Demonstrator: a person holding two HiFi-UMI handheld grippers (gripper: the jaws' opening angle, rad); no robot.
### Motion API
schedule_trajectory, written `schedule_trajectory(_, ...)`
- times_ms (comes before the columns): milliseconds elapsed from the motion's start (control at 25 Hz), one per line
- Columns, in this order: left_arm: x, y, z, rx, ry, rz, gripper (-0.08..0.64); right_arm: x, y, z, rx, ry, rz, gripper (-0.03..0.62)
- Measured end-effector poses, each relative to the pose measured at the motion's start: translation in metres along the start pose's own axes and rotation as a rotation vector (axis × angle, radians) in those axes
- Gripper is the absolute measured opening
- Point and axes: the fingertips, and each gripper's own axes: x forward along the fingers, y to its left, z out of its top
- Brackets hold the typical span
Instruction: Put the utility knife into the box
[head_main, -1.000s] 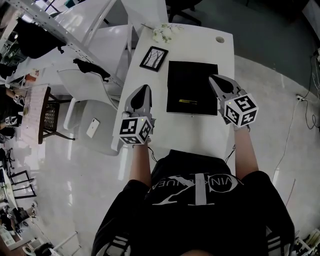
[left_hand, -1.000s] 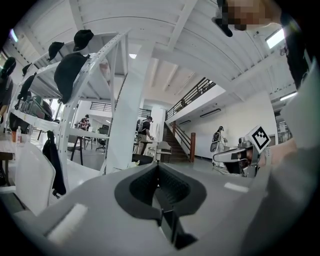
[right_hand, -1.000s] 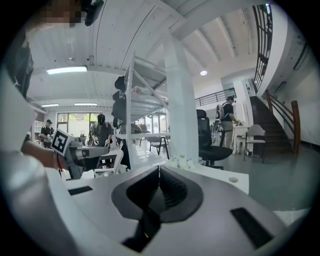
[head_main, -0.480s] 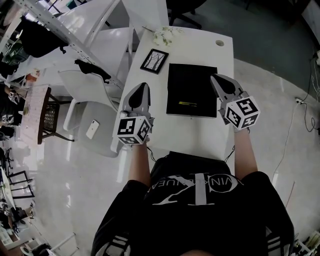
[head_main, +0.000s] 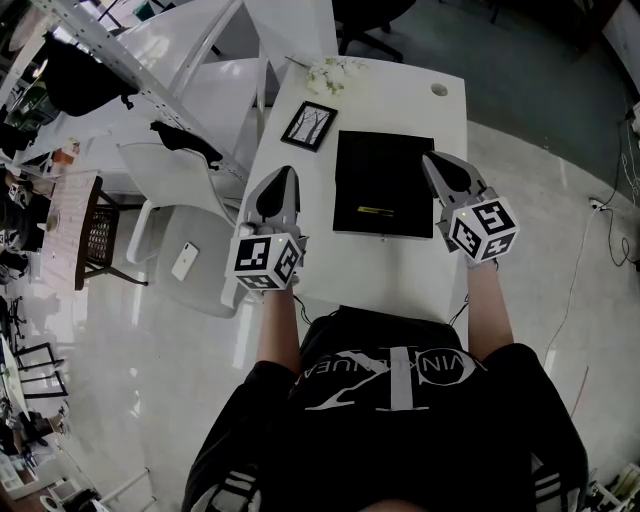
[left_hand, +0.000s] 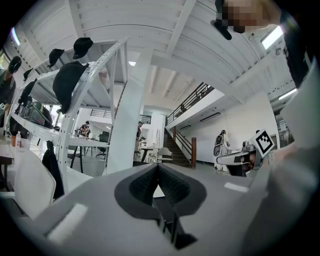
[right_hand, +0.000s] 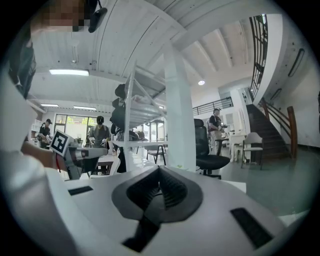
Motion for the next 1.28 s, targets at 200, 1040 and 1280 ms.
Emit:
schedule_trajectory(200,-0.0006,0.0016,0.001,0.001,0.001,0.001,0.011,0.0011,-0.0001,0.0007,0.01,-0.003,0.0,0.015)
schedule_trajectory(1040,0.0041,0.0033,-0.0005,-0.001,0.007,0.004,0.011,0.0046,-0.0041,-0.0059,0.019,0.003,0.004,0.015)
schedule_trajectory(1280,0.0035,0.0024,-0.0013,-0.001,0.004,0.003,0.011,0.0037,-0.0045,-0.0076,0.02,0.001,0.004,0.015)
